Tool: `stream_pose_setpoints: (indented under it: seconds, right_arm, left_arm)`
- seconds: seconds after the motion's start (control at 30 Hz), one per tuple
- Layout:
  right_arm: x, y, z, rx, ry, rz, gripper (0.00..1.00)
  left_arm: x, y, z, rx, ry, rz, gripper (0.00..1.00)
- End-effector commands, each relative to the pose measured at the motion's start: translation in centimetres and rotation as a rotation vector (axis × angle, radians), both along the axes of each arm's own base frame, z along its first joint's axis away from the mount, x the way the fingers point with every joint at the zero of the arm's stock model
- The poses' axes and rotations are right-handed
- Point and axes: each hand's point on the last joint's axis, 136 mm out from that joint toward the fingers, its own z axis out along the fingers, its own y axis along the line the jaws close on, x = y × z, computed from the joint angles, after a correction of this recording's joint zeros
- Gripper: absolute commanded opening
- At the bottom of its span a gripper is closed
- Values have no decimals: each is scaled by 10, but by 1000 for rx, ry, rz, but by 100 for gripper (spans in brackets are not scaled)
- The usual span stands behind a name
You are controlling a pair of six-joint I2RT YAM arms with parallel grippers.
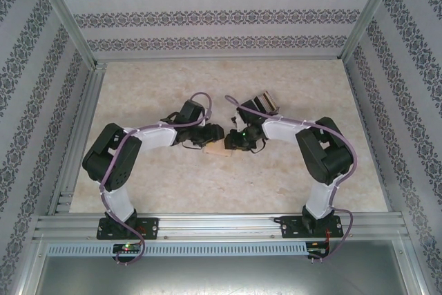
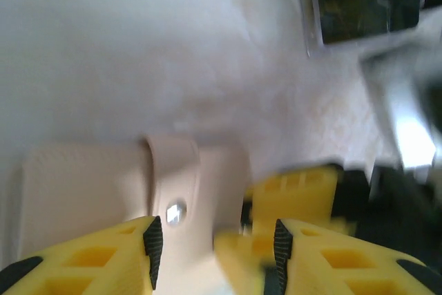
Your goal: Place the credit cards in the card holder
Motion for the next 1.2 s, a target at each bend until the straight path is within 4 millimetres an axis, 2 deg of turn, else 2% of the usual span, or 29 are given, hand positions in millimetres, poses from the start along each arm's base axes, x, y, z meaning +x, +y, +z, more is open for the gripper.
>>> stream_pose_setpoints:
  seconds: [0.0, 0.07, 0.17, 0.3, 0.4, 0.5, 0.57, 0.73, 0.87, 1.0, 1.17]
  right_arm:
    - [-18, 26, 9, 75, 31, 10, 35]
    - [-20, 39, 14, 110, 26, 18, 35]
    - [-14, 45, 25, 141, -1, 21, 36]
    - [1, 30, 41, 111, -71, 29, 36]
    - [16, 14, 49, 86, -111, 19, 36]
    - [30, 9, 47, 79, -115, 17, 36]
    - [39, 11, 43, 81, -116, 17, 36]
    - [52, 27, 35, 116, -90, 42, 36]
    - [58, 41, 34, 133, -79, 85, 36]
    - [54, 56, 30, 132, -54, 155, 36]
    - [51, 58, 22, 127, -30, 180, 36]
  left_arm:
    - [16, 20, -12, 75, 10, 20, 49]
    - [28, 22, -10, 55, 3, 21, 49]
    - [46, 17, -1, -6, -14, 21, 49]
    - [60, 11, 23, -40, -50, -11, 49]
    - [60, 30, 37, 18, -82, 23, 49]
    - [47, 53, 41, 86, -73, 57, 50]
    - [27, 65, 38, 130, -39, 64, 50]
    - [-23, 93, 34, 200, 35, 111, 49]
    - [-52, 102, 18, 168, 95, 165, 48]
    - [-60, 91, -3, 108, 160, 150, 47]
    - [-45, 78, -9, 71, 158, 146, 42]
